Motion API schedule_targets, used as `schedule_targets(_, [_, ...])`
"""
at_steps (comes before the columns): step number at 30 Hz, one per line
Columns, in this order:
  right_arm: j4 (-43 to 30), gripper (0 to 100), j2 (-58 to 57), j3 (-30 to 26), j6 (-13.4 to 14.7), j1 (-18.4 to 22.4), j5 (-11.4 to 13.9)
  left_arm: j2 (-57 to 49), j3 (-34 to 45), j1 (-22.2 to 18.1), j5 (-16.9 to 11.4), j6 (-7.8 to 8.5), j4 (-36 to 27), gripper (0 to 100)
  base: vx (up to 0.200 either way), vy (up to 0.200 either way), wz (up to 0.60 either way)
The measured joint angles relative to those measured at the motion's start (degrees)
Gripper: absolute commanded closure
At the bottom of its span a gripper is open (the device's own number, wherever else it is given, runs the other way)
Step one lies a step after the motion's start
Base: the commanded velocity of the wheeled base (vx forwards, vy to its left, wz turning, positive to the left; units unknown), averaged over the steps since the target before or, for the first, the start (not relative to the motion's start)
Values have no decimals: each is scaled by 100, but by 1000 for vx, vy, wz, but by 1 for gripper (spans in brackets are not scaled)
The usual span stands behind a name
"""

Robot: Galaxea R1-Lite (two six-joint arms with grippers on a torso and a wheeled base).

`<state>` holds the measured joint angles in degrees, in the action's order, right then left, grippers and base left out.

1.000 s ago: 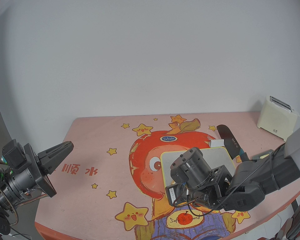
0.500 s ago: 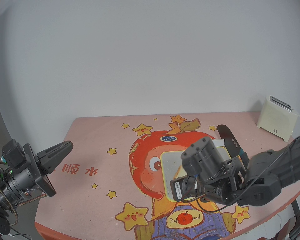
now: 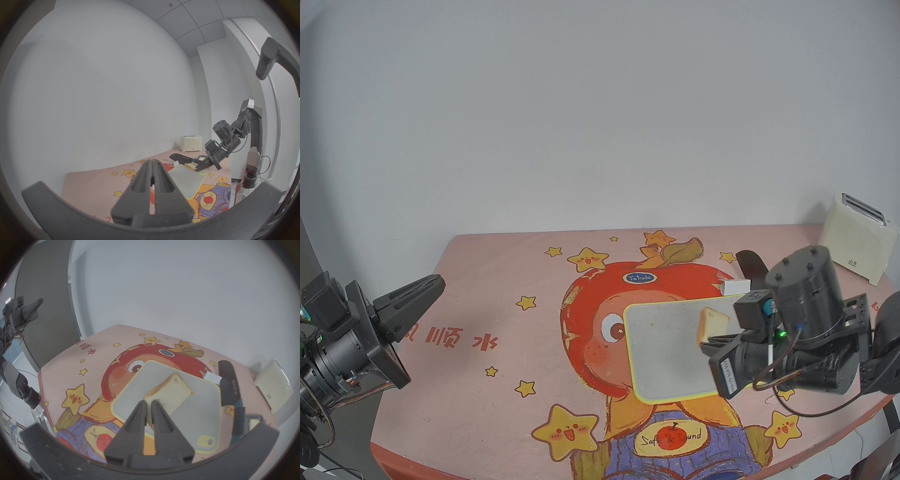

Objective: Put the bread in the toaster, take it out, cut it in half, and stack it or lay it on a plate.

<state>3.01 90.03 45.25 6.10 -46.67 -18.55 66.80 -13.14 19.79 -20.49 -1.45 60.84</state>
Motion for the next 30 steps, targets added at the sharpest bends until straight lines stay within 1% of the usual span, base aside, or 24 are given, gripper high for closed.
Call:
schedule_targets(3, [0, 100, -202, -102, -246, 221, 79, 4, 0, 0, -4, 0, -5, 100, 0, -200, 0])
schedule_targets(6, [-1, 100, -378, -195, -468, 447, 290, 1, 16, 0, -17, 1, -5, 100, 0, -200, 0])
schedule_targets(10, [-22, 100, -585, -315, -749, 753, 811, 1, 46, 5, -94, 9, 2, 100, 0, -200, 0])
schedule_targets(13, [-22, 100, -723, -399, -973, 957, 1254, 1, 61, -6, -107, 9, 0, 100, 0, -200, 0])
schedule_targets(14, [-15, 100, -773, -429, -1100, 1051, 1415, 1, 63, 2, -121, 9, 0, 100, 0, -200, 0])
schedule_targets(15, [-12, 100, -814, -460, -1225, 1131, 1519, 1, 66, 0, -123, 9, 5, 100, 0, -200, 0])
schedule_targets(18, [-15, 100, -900, -549, -1408, 1296, 1635, -2, 69, 0, -129, 12, 5, 100, 0, -200, 0])
schedule_targets(29, [-1, 100, -935, -642, -1575, 1423, 1664, -5, 90, 0, -129, 37, 6, 100, 0, -200, 0])
schedule_targets(30, [-4, 100, -928, -652, -1584, 1442, 1664, -5, 90, 0, -126, 39, 11, 100, 0, 0, 0])
